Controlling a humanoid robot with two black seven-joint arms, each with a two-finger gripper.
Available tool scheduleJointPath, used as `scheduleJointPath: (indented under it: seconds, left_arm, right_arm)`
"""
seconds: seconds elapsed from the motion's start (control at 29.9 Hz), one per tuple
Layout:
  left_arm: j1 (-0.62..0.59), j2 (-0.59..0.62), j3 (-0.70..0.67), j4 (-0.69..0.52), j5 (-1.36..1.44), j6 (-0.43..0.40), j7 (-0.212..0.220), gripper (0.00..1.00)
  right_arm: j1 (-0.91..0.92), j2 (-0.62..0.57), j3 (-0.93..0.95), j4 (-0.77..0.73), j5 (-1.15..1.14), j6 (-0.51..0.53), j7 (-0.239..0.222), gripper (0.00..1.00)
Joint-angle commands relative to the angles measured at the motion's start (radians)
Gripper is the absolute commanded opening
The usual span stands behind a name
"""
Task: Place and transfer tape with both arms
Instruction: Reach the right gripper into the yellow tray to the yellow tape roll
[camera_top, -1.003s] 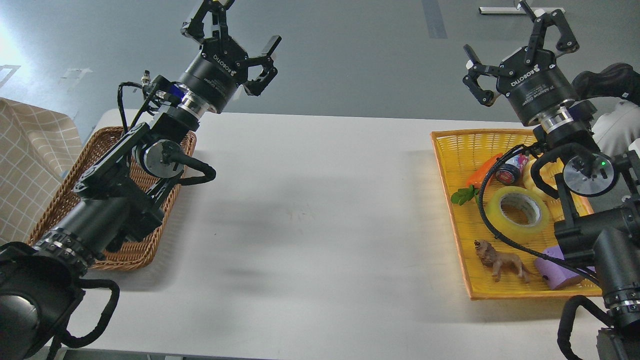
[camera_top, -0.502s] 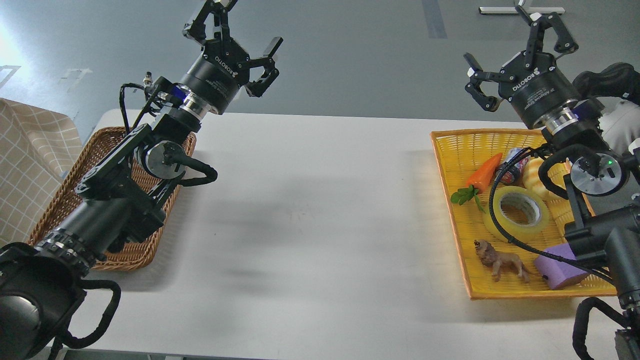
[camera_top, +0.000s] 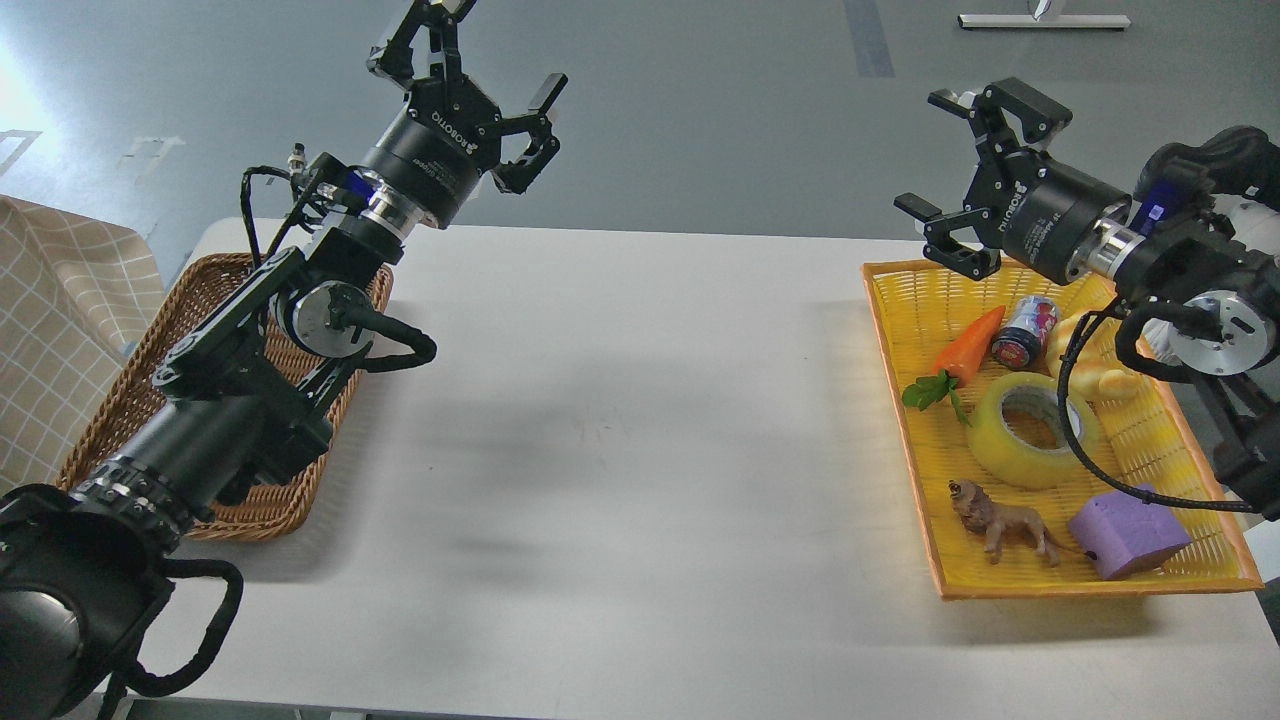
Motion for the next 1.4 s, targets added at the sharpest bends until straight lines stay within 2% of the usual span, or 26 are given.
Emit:
scheduleJointPath:
  seconds: [0.0, 0.27, 0.37, 0.43, 0.74, 1.14, 1.37]
  left_arm:
    - [-0.001, 0.003, 0.000, 0.000, 0.002, 0.000, -0.002, 0.98]
    - [-0.001, 0.005, 0.000, 0.000, 0.002, 0.000, -0.002, 0.98]
    - [-0.001, 0.002, 0.000, 0.000, 0.002, 0.000, 0.000, 0.98]
    - [0.001, 0.000, 0.000, 0.000, 0.002, 0.000, -0.002, 0.98]
    - [0.004, 0.005, 0.000, 0.000, 0.003, 0.000, -0.002, 0.98]
    - [0.005, 0.000, 0.001, 0.000, 0.003, 0.000, -0.002, 0.98]
    - [0.005, 0.003, 0.001, -0.001, 0.003, 0.000, -0.002, 0.98]
  right_arm:
    - [0.019, -0.008, -0.055, 0.002, -0.144, 0.000, 0.002, 1.00]
    - [0.024, 0.002, -0.094, 0.052, -0.565, 0.000, 0.000, 1.00]
    - [0.016, -0.009, -0.127, 0.081, -0.652, 0.000, 0.000, 1.00]
    - [0.015, -0.020, -0.141, 0.091, -0.664, 0.000, 0.000, 1.00]
    - [0.021, -0.236, -0.258, 0.279, -0.678, 0.000, -0.001, 1.00]
    - [0.007, -0.383, -0.310, 0.285, -0.824, 0.000, 0.003, 1.00]
    - [0.007, -0.419, -0.402, 0.287, -0.939, 0.000, 0.015, 0.99]
